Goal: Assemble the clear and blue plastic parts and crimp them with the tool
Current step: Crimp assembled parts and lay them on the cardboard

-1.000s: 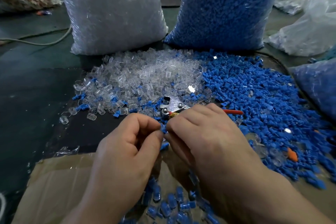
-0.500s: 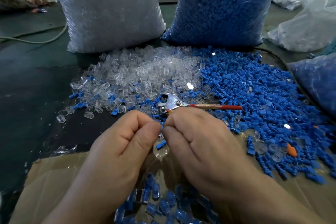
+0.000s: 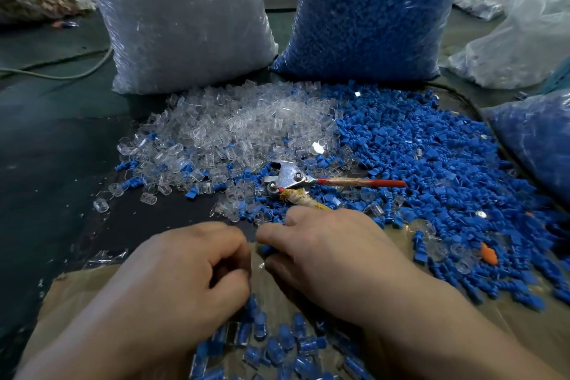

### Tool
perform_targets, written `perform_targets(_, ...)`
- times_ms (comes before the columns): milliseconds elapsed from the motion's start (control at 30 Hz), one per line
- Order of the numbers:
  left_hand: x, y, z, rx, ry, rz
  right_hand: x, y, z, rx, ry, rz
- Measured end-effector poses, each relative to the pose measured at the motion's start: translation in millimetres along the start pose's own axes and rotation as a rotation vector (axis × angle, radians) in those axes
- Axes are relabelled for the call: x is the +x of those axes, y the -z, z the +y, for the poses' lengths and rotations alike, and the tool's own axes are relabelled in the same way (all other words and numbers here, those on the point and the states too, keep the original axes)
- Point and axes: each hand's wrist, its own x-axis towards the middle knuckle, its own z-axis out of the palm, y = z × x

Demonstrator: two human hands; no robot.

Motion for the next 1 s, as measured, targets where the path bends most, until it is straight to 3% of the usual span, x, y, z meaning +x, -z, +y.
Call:
perform_targets(167,0,0,0,-0.068,-0.028,-0.024,0,-3,1,0.026,-0.026,0.02)
perform_targets(367,10,-9,-11,0.074,0.184,0.414,-8,2,0,0.121,-0.026,0.049)
perform_targets(467,16,-15,-15,0.167,0.274,0.372,-10,4,-1,0.268,-0.085,0.069)
perform_targets(600,20,-20,-6,0.236,0.249,0.24,-11,3,2,0.365,-0.238,0.25)
perform_targets(1000,20,-25,-9,-0.1,0.251,0.433,-9,-4,4,0.527,-0.3,0.372)
